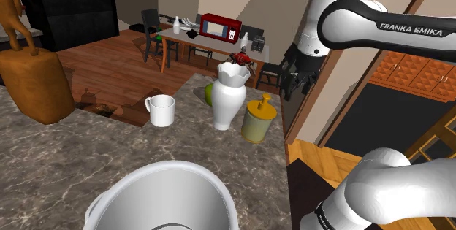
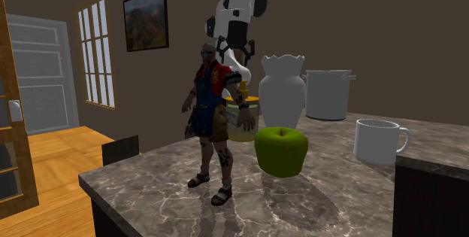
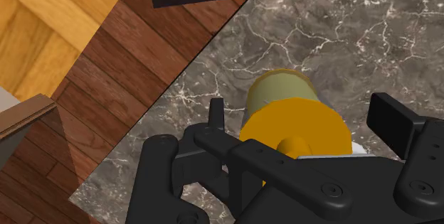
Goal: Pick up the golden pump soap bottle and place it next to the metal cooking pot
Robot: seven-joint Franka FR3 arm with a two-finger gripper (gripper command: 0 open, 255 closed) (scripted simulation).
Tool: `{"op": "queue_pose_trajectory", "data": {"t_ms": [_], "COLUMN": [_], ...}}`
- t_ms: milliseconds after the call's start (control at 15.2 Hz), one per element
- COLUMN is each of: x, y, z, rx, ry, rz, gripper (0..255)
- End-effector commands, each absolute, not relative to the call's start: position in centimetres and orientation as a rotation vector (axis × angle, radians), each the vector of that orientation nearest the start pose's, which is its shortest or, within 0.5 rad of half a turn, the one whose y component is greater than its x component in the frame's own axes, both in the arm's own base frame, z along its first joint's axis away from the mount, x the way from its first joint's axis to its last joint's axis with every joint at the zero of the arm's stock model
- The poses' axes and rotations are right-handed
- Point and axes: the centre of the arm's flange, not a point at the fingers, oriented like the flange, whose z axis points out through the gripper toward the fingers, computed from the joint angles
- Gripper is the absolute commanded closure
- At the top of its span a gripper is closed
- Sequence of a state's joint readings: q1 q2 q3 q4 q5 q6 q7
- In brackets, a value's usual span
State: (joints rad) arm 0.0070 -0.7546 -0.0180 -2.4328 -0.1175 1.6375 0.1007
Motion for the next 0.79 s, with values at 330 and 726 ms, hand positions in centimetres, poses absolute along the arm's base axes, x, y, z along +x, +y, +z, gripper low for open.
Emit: {"op": "queue_pose_trajectory", "data": {"t_ms": [330, 726], "x": [37.6, 41.4], "y": [-2.2, -2.5], "z": [52.8, 50.3], "rx": [-3.179, -3.136], "ry": [0.156, 0.156], "rz": [0.024, 0.003], "gripper": [0, 0]}}
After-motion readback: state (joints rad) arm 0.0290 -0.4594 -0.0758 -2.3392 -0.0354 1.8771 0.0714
